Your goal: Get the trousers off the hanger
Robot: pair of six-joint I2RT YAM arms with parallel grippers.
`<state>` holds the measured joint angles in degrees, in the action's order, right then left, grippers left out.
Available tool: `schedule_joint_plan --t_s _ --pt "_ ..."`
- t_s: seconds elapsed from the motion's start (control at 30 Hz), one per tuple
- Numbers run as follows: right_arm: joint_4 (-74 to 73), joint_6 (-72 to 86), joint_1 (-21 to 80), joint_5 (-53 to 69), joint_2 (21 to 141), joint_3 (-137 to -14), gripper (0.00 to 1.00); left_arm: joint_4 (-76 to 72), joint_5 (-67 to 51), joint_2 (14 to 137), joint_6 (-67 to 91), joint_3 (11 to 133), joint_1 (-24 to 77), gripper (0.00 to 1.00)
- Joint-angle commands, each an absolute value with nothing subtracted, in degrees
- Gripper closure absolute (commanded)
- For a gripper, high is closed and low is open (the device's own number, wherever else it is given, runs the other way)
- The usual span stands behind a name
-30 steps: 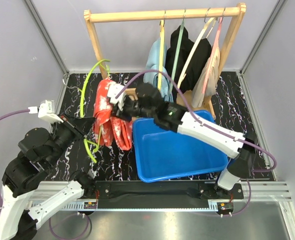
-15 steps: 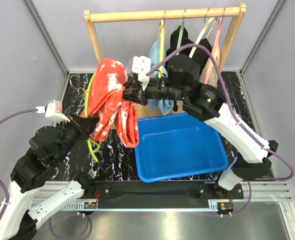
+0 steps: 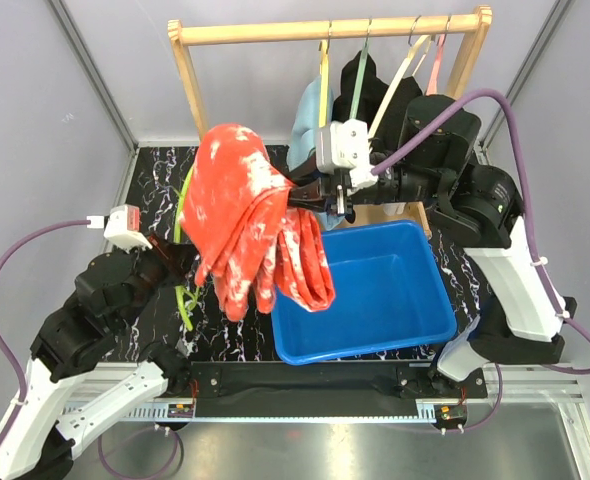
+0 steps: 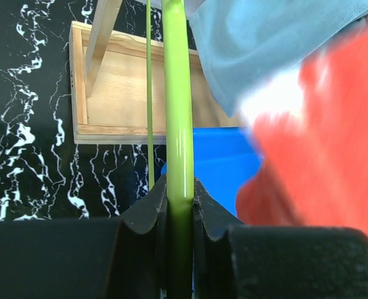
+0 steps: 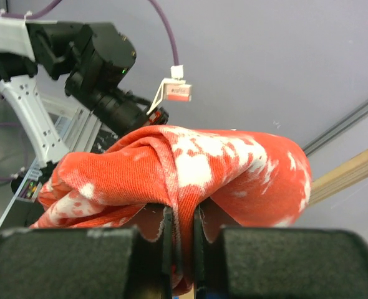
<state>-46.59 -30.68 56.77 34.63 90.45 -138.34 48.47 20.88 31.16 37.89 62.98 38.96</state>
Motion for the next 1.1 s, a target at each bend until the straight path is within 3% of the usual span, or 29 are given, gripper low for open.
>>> schedule_joint_plan --t_s 0.0,0.53,0.9,1.07 --pt "-45.00 -35.85 56.69 36.30 86.67 -135.29 1.00 45.53 24.52 29.01 34.90 62.40 38.67 1.00" --pt "-47.90 -40.78 51.25 37.97 70.50 -108.12 1.00 44.48 22.33 30.06 30.85 63.54 38.58 1.00" --pt "-48.25 -40.87 33.69 40.08 56.70 -91.17 1.00 40.17 20.48 31.99 27.95 63.46 38.58 1.00" --pt "-49.22 -44.21 28.22 35.52 47.56 -81.93 1.00 38.94 19.17 34.54 26.72 64.94 38.58 1.00"
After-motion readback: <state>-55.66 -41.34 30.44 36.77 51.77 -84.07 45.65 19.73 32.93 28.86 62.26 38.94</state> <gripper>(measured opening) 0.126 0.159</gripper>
